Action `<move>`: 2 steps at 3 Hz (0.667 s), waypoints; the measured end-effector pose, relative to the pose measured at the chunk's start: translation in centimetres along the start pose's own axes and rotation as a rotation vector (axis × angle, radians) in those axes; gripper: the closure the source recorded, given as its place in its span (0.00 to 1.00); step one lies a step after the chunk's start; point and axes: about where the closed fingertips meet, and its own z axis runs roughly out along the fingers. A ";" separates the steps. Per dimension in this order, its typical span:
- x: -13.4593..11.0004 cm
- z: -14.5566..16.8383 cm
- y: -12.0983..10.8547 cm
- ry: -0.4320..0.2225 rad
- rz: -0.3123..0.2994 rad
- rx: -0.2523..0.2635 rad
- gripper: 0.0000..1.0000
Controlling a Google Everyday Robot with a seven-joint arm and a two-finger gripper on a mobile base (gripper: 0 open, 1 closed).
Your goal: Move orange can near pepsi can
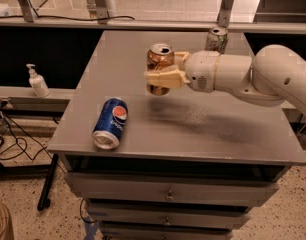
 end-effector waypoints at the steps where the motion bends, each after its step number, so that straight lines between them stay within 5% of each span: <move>1: 0.8 -1.3 2.8 -0.037 0.033 -0.062 1.00; 2: 1.3 -1.0 5.7 -0.079 0.061 -0.140 1.00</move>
Offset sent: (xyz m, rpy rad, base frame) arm -0.0847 0.0227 -0.0247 0.1632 0.0701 0.2169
